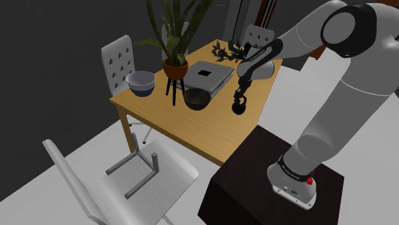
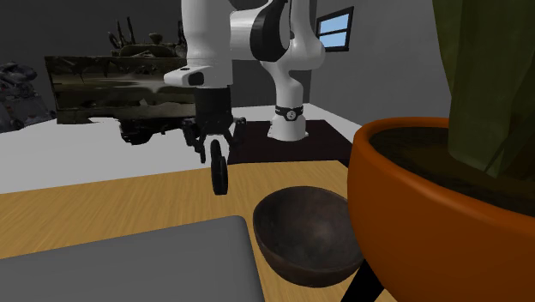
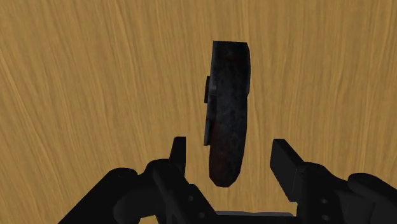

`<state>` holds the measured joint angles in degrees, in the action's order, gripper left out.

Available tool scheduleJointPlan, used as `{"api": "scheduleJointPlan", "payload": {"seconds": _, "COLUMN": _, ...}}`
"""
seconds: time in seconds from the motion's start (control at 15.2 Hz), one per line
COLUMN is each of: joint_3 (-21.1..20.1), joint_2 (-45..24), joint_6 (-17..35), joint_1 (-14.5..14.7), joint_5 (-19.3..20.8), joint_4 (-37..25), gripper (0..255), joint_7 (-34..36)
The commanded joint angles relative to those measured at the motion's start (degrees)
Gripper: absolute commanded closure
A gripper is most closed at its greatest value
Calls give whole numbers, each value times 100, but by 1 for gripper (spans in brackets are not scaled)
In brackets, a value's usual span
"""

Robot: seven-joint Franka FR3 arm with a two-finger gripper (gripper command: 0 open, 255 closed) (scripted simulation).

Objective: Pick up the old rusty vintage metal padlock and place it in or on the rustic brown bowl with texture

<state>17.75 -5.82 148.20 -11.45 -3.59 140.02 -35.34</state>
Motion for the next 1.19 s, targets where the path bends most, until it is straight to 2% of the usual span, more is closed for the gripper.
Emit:
{"api": "scheduleJointPlan", "payload": {"seconds": 0.0, "joint_3": 0, "joint_2": 0, "joint_6": 0, "joint_1": 0, "joint_5": 0, "joint_4": 0, "gripper": 255, "joint_7": 0}}
{"api": "scheduleJointPlan", "payload": {"seconds": 0.53, "joint_3": 0, "joint_2": -1, "joint_6": 1, "joint_1": 0, "joint_5": -1, "joint_4": 0, "gripper": 255, "joint_7": -1}}
{"api": "scheduleJointPlan", "payload": {"seconds": 1.12, "joint_3": 49, "joint_2": 608, "joint_6": -711, "joint_1": 20, "joint_5": 350, "joint_4": -136, "gripper": 255, "joint_7": 252}}
